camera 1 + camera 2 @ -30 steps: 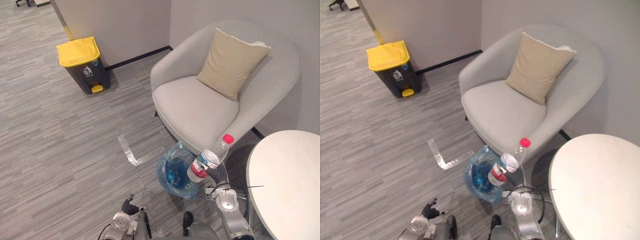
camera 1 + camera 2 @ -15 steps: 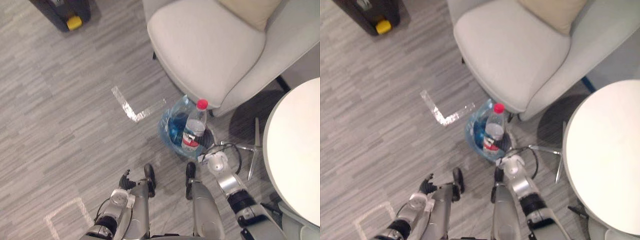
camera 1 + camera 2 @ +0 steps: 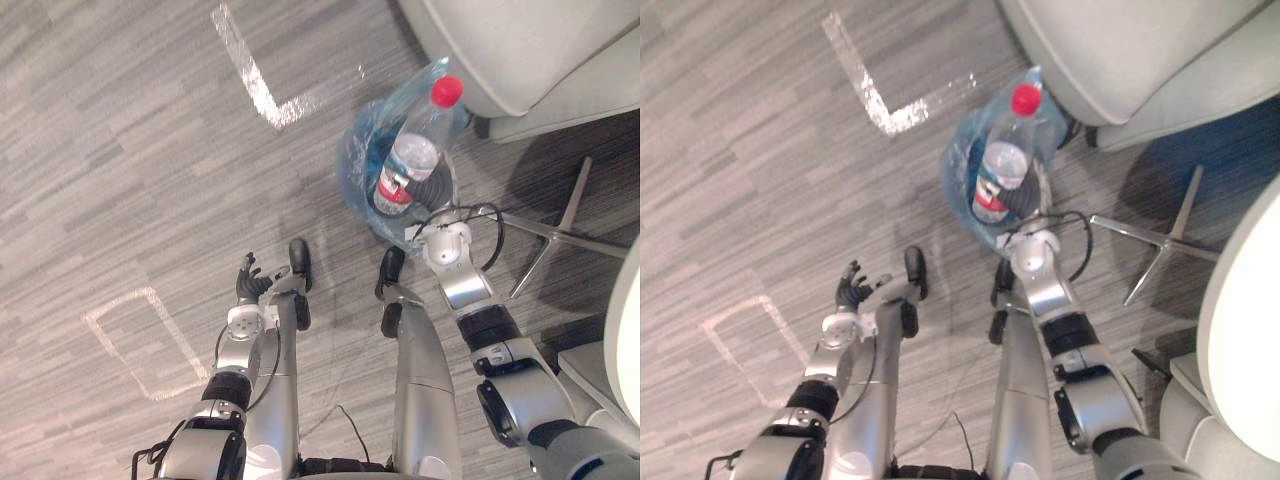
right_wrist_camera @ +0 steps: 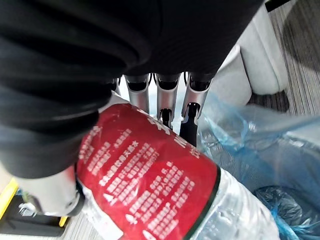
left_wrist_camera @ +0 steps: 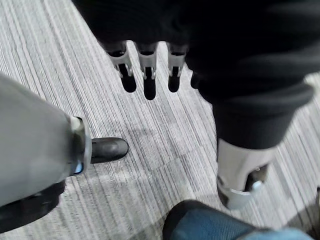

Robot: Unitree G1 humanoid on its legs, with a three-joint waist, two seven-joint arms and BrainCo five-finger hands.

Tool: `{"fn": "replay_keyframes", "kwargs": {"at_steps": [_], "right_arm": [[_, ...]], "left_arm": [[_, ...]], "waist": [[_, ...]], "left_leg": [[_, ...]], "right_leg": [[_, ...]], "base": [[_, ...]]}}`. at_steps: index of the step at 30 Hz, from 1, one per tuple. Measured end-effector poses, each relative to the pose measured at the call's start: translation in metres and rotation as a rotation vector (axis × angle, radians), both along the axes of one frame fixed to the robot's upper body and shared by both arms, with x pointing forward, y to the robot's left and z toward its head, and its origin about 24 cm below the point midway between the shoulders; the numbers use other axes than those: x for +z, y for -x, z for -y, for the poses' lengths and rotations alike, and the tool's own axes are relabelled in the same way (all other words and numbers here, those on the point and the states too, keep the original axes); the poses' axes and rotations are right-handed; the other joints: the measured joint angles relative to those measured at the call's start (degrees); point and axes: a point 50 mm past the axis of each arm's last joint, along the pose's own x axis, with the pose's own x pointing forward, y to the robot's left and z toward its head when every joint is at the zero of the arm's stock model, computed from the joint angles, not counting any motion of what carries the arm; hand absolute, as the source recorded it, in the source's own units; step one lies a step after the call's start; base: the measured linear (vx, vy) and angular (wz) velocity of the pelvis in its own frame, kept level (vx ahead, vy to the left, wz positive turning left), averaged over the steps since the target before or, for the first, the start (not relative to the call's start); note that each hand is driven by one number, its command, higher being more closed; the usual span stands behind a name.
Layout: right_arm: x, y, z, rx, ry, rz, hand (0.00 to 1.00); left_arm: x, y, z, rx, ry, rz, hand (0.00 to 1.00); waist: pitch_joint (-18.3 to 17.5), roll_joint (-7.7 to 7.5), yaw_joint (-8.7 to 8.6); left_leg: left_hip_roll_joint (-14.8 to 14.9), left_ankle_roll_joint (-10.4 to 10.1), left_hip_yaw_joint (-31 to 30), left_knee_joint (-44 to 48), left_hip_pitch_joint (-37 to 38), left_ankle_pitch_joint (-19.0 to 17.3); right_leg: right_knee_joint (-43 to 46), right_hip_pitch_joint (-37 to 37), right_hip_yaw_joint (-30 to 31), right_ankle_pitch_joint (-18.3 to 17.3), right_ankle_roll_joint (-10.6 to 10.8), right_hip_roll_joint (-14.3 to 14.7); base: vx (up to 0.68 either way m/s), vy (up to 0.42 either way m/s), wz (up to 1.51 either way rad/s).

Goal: Gather rubbish on tea table into small bin, then transfer packed bag to large trash can.

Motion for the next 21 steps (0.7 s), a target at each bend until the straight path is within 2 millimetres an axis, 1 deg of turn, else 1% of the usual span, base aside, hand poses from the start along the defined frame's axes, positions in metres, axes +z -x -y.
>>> {"fn": "replay_keyframes", "kwargs": {"at_steps": [3, 4, 6, 9, 14, 19, 21], "right_arm": [[0.001, -0.001, 0.000, -0.008, -0.013, 0.001, 1.00], [0.002, -0.002, 0.000, -0.008, -0.017, 0.001, 0.00], [0.001, -0.004, 0.000, -0.014, -0.036, -0.012, 0.00], [-0.013, -0.007, 0.005, -0.055, -0.092, -0.062, 0.00], [-0.014, -0.006, 0.006, -0.072, -0.125, -0.058, 0.00], [-0.017, -0.005, 0.004, -0.075, -0.103, -0.062, 0.00], [-0.018, -0.004, 0.000, -0.068, -0.049, -0.056, 0.00]], "left_arm": [[0.003, -0.002, 0.002, 0.001, 0.012, 0.014, 0.00], [0.005, -0.002, 0.003, 0.001, 0.014, 0.023, 0.00], [0.007, -0.003, 0.003, 0.000, 0.014, 0.034, 0.00], [0.007, -0.003, 0.004, -0.002, 0.016, 0.035, 0.00], [0.007, -0.003, 0.005, -0.005, 0.012, 0.036, 0.00], [0.007, -0.003, 0.011, -0.036, -0.001, 0.038, 0.00], [0.008, -0.003, 0.014, -0.046, -0.005, 0.038, 0.00]], "waist": [[0.03, -0.05, 0.11], [0.03, -0.05, 0.14], [0.02, -0.05, 0.21], [0.02, -0.06, 0.21], [-0.04, -0.08, 0.19], [-0.21, -0.16, 0.16], [-0.21, -0.17, 0.14]], "left_leg": [[-0.30, -0.05, -0.06, 0.29, -0.94, -0.01], [-0.30, -0.12, -0.11, 0.50, -1.49, -0.07], [-0.25, -0.14, -0.09, 0.51, -2.31, -0.07], [-0.21, -0.15, 0.07, 0.50, -2.52, -0.06], [-0.17, -0.15, 0.21, 0.51, -2.34, -0.06], [0.13, -0.13, 0.74, 0.55, -1.91, -0.05], [0.32, -0.12, 1.36, 0.55, -1.47, -0.04]], "right_leg": [[1.49, -1.34, -0.02, -0.80, -0.08, -0.55], [1.85, -2.00, 0.00, -1.01, -0.11, -0.59], [1.96, -2.80, -0.01, -1.01, -0.12, -0.59], [1.97, -3.06, 0.00, -1.03, -0.11, -0.62], [2.03, -2.96, 0.05, -1.03, -0.11, -0.63], [2.09, -2.67, 0.13, -1.02, -0.12, -0.61], [2.10, -2.51, 0.37, -0.94, -0.20, -0.60]], "base": [[0.03, -0.020, 0.12], [0.00, 0.000, 0.00], [0.00, 0.000, 0.00], [0.02, 0.009, 0.00], [0.01, 0.003, 0.00], [0.00, 0.000, -0.01], [0.00, -0.001, -0.07]]}}
